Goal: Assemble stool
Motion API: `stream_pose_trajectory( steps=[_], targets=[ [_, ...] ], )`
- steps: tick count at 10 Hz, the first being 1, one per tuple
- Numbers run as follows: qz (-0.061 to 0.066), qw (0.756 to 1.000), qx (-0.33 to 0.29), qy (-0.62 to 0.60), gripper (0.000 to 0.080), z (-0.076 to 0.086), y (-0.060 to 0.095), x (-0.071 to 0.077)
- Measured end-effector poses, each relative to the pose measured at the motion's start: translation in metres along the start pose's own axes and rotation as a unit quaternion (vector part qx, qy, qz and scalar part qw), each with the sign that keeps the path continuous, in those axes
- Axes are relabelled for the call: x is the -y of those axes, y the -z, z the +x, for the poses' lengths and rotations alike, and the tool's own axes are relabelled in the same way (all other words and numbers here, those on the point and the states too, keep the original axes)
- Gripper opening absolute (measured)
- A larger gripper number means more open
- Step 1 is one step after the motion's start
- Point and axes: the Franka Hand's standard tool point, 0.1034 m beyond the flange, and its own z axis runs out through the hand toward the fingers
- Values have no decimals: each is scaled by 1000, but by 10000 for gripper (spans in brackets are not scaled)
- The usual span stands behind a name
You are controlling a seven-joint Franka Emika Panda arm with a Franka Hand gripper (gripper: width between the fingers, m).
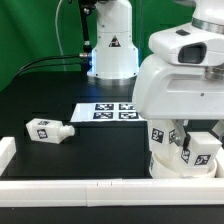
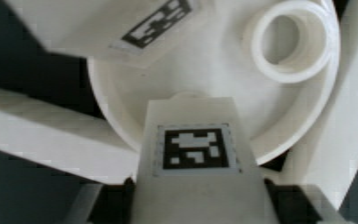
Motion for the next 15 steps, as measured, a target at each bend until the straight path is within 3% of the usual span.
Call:
stream_pose_trajectory(
  steps=[2,4,7,8,9,10,12,13,15],
  targets=[
    [16,983,-3,-182,337,1,0,-2],
    [31,960,-3,-279,337,-3,-2,-10],
    [26,933,-1,-359,337,-3,-2,-16],
    [26,912,-4,-410,337,-4,-4,-18],
    [25,876,-16,-481,337,-8,-6,-24],
    [30,847,-21,-531,338,-12,-8,-27],
    [42,765,-12,-642,338,-21,-10,-34],
    [54,743,-7,-667,338,-25,-12,-35],
    [48,699,-5,-713,338,-29,-12,-35]
  ],
)
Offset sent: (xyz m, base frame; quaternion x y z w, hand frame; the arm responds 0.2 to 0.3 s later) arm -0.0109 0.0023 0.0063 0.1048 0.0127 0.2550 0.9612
